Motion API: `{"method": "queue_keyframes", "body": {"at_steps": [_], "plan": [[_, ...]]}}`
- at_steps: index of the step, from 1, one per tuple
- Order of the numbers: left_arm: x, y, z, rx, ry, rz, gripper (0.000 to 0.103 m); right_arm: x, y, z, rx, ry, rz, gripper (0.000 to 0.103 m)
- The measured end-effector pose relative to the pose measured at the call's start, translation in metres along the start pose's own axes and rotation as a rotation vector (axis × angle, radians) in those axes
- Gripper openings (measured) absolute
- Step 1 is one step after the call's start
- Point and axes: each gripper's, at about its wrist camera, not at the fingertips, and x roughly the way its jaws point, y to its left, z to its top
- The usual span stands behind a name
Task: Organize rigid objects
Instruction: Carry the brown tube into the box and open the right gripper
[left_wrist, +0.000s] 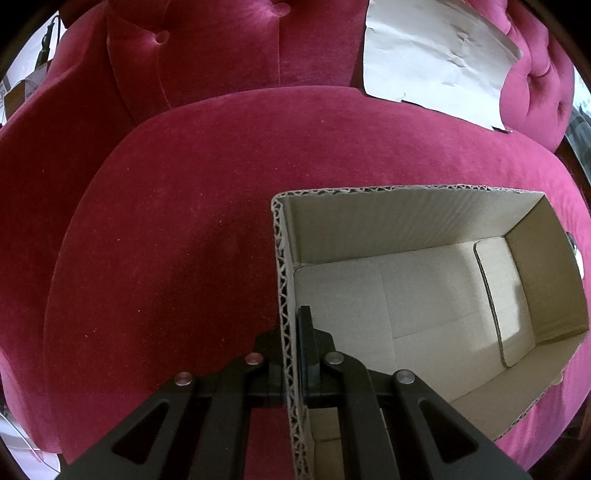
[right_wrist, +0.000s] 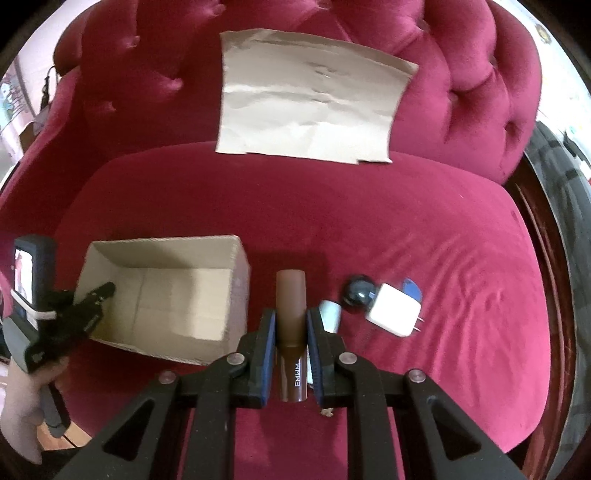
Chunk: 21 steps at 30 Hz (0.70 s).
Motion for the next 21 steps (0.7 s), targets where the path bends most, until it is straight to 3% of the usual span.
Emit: {"method": "queue_keyframes", "body": {"at_steps": [9,21], "plan": [[0.000,0.000,-0.001,-0.001,-0.002,0.002,0.004,0.008,0.036,0.015,-0.043,-0.017,0.065,0.017],[0.001,0.002,-0.001,0.001,-0.003,-0.001,0.004,0.044,0.075,0.010,-0.097,0.010,0.143,0.017]]}}
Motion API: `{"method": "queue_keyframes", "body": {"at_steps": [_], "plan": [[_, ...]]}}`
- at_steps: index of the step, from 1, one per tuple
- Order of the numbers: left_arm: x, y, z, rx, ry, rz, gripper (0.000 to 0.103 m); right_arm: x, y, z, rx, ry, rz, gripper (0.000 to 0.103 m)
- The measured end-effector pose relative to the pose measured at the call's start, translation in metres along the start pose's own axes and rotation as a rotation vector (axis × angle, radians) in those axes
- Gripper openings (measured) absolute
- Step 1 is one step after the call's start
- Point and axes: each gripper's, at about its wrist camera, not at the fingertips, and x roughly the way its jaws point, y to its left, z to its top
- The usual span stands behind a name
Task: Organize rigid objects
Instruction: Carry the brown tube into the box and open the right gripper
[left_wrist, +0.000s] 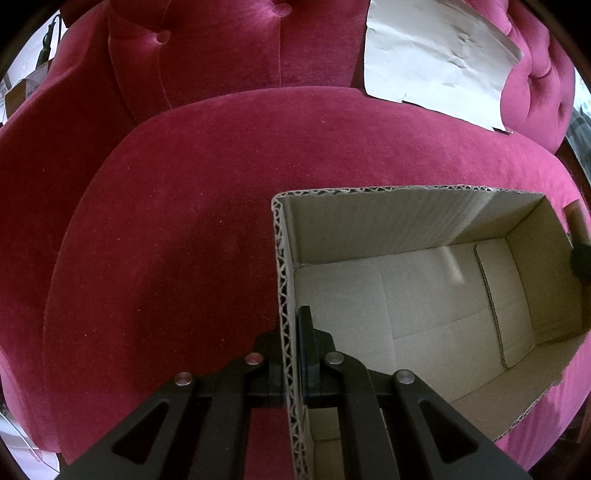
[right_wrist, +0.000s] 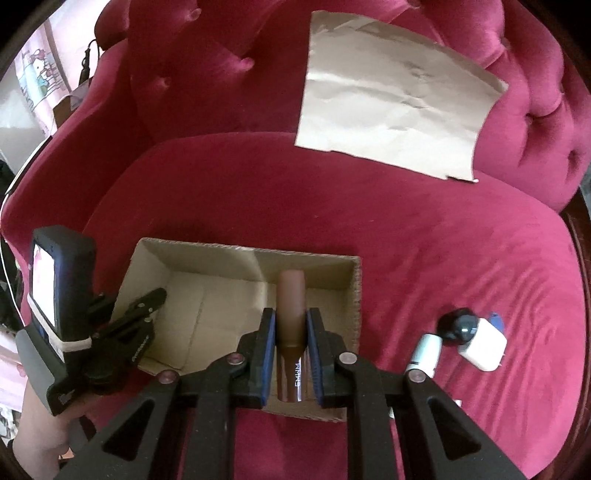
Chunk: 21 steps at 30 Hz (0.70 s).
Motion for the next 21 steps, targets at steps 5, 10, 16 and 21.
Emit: {"method": "queue_keyframes", "body": {"at_steps": [5,10,16,21], "plan": [[0.000,0.000,-0.001,0.004,-0.005,0.004,0.004,0.014,0.011,-0.002,-0.007,0.009,0.029,0.017],[0.000,-0.001,-0.001,0.004,-0.005,0.003,0.004,0.028,0.020,-0.003,-0.018,0.014,0.067,0.017],[0.000,-0.002,-0.001,0.001,-0.005,0.009,0.004,0.041,0.030,-0.006,-0.025,0.031,0.112,0.017],[0.000,-0.003,-0.002,0.006,-0.010,0.006,0.004,0.048,0.032,-0.008,-0.023,0.042,0.138,0.017]]}}
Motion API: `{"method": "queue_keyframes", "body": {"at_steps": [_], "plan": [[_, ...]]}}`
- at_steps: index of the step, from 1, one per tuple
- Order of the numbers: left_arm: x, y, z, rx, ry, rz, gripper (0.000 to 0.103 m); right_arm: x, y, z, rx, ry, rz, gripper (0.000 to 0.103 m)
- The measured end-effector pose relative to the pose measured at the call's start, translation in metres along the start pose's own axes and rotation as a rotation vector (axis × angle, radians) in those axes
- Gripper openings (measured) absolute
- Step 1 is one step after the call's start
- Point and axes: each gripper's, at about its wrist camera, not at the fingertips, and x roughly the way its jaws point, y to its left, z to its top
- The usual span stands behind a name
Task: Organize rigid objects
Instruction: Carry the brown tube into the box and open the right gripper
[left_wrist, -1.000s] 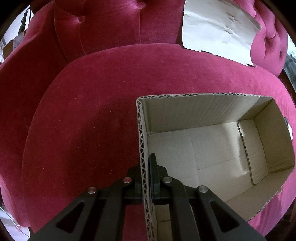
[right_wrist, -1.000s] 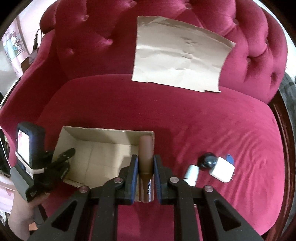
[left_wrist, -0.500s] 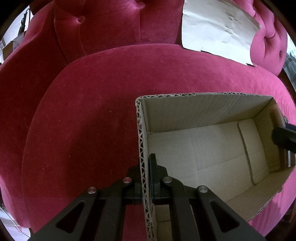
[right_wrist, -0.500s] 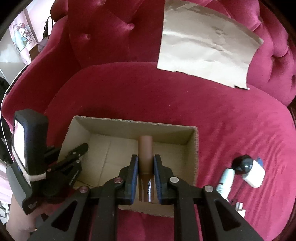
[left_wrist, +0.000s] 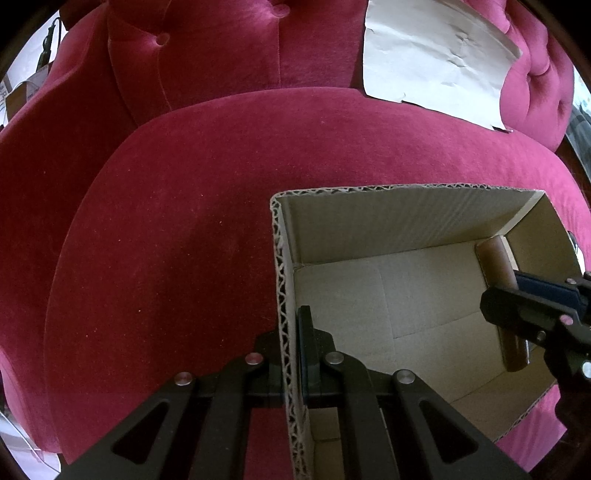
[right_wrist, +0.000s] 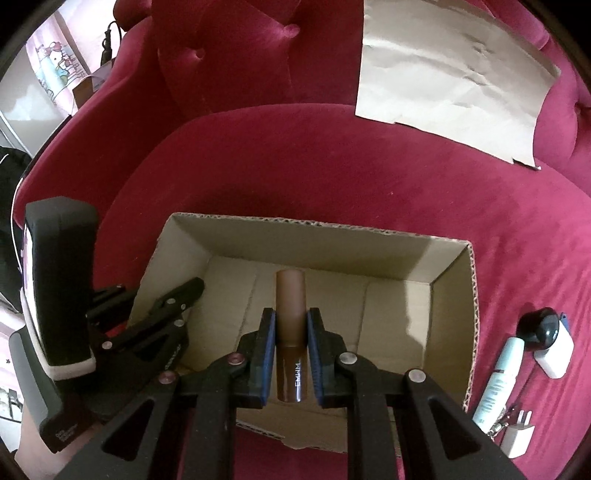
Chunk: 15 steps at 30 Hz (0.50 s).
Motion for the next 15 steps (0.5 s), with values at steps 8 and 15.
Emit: {"method": "queue_keyframes", "body": {"at_steps": [8,15], "plan": [[0.000,-0.001,0.000,0.004,-0.001,0.009,0.004,-0.009,-0.002,0.001,-0.001,-0.032,-0.010,0.047],[0.000,-0.002,0.000,0.002,-0.002,0.015,0.004,-0.019,-0.002,0.005,-0.022,-0.080,-0.043,0.097]]}}
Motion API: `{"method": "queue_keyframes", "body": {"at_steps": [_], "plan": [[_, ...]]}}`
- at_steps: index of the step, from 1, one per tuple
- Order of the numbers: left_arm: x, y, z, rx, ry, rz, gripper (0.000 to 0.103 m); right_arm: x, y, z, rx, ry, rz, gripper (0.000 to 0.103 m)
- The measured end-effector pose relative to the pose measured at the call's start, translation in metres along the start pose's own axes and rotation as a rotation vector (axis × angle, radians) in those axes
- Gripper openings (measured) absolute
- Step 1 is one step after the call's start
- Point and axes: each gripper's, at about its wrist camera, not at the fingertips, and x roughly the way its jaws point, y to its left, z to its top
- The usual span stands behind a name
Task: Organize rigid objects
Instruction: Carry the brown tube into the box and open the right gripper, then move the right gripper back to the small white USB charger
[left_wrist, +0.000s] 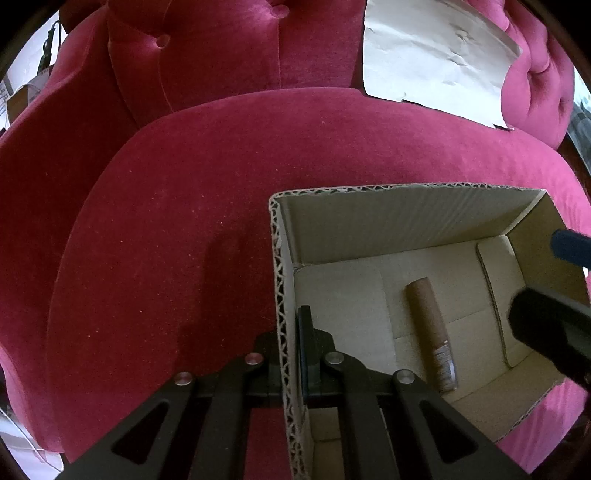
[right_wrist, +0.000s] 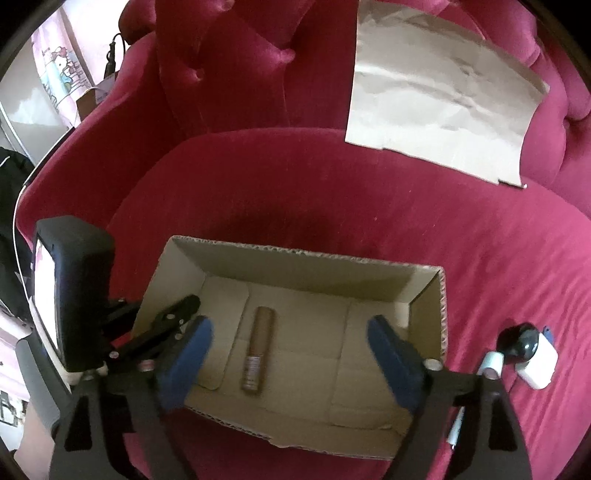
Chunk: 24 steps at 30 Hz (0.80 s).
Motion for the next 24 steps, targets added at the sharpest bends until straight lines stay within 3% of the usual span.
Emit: {"method": "queue_keyframes", "body": {"at_steps": [2,16,24], "plan": [[0.000,0.000,0.000,0.000,0.000,0.000,0.004,-0.002,0.000,0.001,-0.009,-0.009,-0.010,0.103],[-0.001,0.001,-0.001,0.005,-0.003,0.006,0.004,-0.026,-0.020,0.002,0.007,-0.059,-0.061,0.103],[-0.002,0.000,-0.002,0.004,-0.004,0.008,0.004,-0.050,-0.051,0.001,0.044,-0.097,-0.127,0.103]]}}
